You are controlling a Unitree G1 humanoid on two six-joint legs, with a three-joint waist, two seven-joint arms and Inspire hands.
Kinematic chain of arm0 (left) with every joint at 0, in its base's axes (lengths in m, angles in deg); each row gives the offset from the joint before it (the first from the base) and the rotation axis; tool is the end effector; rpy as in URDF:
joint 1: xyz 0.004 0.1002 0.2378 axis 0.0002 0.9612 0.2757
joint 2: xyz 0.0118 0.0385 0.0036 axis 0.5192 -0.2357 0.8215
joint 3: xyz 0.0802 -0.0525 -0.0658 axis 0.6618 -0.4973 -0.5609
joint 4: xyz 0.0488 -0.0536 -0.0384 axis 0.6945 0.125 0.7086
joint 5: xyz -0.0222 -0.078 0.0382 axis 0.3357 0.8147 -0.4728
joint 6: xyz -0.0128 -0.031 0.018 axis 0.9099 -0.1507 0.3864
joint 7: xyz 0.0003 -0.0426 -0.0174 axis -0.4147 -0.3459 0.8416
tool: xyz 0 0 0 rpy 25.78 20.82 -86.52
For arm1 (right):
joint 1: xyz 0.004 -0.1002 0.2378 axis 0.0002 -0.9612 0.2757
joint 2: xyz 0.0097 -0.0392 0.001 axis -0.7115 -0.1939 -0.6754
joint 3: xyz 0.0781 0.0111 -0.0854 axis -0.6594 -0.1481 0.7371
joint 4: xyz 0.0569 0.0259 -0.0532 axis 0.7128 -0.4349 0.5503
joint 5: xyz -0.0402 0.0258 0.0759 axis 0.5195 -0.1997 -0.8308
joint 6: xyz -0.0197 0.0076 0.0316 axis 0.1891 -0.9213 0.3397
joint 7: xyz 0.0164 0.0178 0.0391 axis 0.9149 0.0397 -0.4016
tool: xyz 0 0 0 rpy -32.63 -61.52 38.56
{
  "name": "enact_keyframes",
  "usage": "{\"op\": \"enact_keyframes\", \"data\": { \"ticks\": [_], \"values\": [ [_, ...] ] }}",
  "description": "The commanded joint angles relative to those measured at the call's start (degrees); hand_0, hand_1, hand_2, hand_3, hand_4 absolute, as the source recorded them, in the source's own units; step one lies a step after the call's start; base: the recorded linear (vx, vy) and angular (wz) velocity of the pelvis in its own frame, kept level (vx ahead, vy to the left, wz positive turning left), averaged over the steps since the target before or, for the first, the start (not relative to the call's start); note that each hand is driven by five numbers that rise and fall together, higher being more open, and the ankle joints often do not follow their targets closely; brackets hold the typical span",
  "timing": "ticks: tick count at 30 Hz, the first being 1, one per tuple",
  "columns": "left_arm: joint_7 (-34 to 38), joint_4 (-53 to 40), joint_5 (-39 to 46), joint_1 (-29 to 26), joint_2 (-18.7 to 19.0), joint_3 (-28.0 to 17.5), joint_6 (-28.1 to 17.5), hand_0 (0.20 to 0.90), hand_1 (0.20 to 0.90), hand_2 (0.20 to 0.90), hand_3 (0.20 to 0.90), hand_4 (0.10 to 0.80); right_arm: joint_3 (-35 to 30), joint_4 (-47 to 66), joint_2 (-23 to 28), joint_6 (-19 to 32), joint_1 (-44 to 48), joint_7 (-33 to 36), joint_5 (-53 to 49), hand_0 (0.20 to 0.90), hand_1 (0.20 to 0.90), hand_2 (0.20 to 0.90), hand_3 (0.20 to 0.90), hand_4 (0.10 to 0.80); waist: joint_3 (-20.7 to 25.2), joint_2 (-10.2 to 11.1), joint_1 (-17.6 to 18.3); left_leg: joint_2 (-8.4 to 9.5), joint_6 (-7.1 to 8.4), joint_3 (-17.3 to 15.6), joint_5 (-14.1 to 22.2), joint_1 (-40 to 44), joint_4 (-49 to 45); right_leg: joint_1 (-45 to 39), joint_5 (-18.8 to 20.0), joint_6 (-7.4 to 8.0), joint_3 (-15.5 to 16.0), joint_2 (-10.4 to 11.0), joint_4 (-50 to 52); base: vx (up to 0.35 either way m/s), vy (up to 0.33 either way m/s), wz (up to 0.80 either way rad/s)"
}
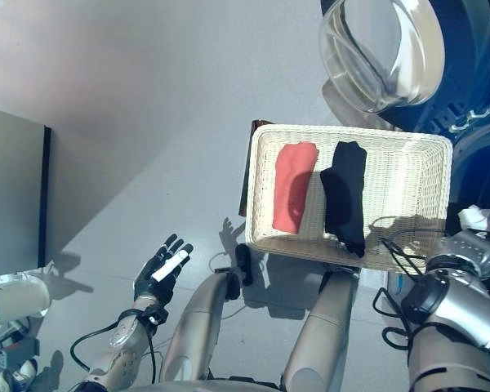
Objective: Pick up the clothes and place them into the washing machine
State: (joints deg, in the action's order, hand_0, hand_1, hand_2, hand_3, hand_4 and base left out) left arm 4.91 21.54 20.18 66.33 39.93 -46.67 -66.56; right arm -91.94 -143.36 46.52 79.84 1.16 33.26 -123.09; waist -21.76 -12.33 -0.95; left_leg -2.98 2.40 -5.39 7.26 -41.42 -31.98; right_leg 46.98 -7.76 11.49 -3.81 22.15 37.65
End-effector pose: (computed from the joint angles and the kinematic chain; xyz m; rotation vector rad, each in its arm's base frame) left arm 0.1398 0.1750 -0.0371 -0.4749 0.3809 0.1240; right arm 0.2463 -0.3938 0.1144 1.5007 -0.2650 -1.6698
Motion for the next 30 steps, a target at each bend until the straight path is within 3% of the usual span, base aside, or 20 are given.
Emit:
{"op": "enact_keyframes", "data": {
  "ticks": [1, 5, 6, 7, 8, 21, 30],
  "values": [
    [-0.5, -2.2, -1.5, 2.1, 2.7, 0.2, -2.8, 0.900, 0.900, 0.900, 0.900, 0.800, 3.4, -0.6, 9.2, 5.0, -3.3, -0.4, 3.9, 0.200, 0.200, 0.200, 0.200, 0.300, 3.4, 0.2, 1.7, -6.19, 6.70, 5.2, 2.7, 4.1, 0.5, -0.8, 2.1, 0.29, -2.5, 1.2, -1.4, 0.019, -0.034, -0.03],
    [-0.2, -1.9, -1.3, 1.6, 2.7, 0.5, -3.2, 0.900, 0.900, 0.900, 0.900, 0.800, 4.0, -0.2, 8.3, 5.4, -3.5, -1.2, 3.7, 0.200, 0.200, 0.200, 0.200, 0.300, 3.5, 0.6, 1.8, -6.36, 6.78, 5.4, 2.7, 4.1, 0.6, -1.1, 2.3, 0.30, -2.3, 1.1, -1.7, 0.005, -0.008, -0.01],
    [-0.1, -1.8, -1.3, 1.4, 2.7, 0.4, -3.3, 0.900, 0.900, 0.900, 0.900, 0.800, 4.6, -0.1, 7.6, 5.2, -3.5, -1.8, 3.9, 0.302, 0.302, 0.302, 0.302, 0.373, 3.5, 0.7, 1.8, -6.39, 6.79, 5.4, 2.7, 4.1, 0.5, -1.2, 2.3, 0.27, -2.2, 1.1, -1.7, 0.000, 0.000, 0.00],
    [-0.1, -1.8, -1.3, 1.2, 2.6, 0.2, -3.4, 0.900, 0.900, 0.900, 0.900, 0.800, 5.0, 0.0, 7.0, 5.0, -3.6, -2.5, 3.9, 0.727, 0.727, 0.727, 0.727, 0.676, 3.4, 0.8, 1.8, -6.35, 6.78, 5.4, 2.7, 4.0, 0.4, -1.3, 2.3, 0.26, -2.1, 1.0, -1.7, 0.000, 0.000, 0.00],
    [-0.1, -1.7, -1.3, 1.1, 2.6, -0.1, -3.5, 0.900, 0.900, 0.900, 0.900, 0.800, 5.1, 0.2, 6.5, 5.2, -3.8, -3.0, 3.8, 0.900, 0.900, 0.900, 0.900, 0.800, 3.3, 0.9, 1.8, -6.34, 6.79, 5.4, 2.7, 4.0, 0.3, -1.5, 2.3, 0.24, -2.0, 1.0, -1.7, 0.000, 0.000, 0.00],
    [-1.1, -0.4, -0.3, 0.2, 2.7, -1.2, -4.4, 0.900, 0.900, 0.900, 0.900, 0.800, 10.9, 3.3, -4.6, 2.7, -3.0, -9.3, 6.0, 0.900, 0.900, 0.900, 0.900, 0.800, 1.7, 2.8, 0.6, -5.10, 6.62, 6.1, 0.8, 5.0, 2.3, -7.8, 5.6, 0.80, 1.3, 2.1, -7.5, -0.008, -0.006, 0.06],
    [-2.1, -0.6, -2.0, 0.5, 2.9, -3.6, -5.4, 0.900, 0.900, 0.900, 0.900, 0.800, 23.2, 10.2, -16.3, -1.4, -7.4, -12.5, 19.2, 0.900, 0.900, 0.900, 0.900, 0.800, 1.1, 6.2, -0.4, -4.04, 6.25, 6.5, -1.5, 6.7, 6.4, -13.1, 10.4, 1.26, 4.0, 3.0, -15.6, 0.010, 0.002, 0.06]
  ]
}}
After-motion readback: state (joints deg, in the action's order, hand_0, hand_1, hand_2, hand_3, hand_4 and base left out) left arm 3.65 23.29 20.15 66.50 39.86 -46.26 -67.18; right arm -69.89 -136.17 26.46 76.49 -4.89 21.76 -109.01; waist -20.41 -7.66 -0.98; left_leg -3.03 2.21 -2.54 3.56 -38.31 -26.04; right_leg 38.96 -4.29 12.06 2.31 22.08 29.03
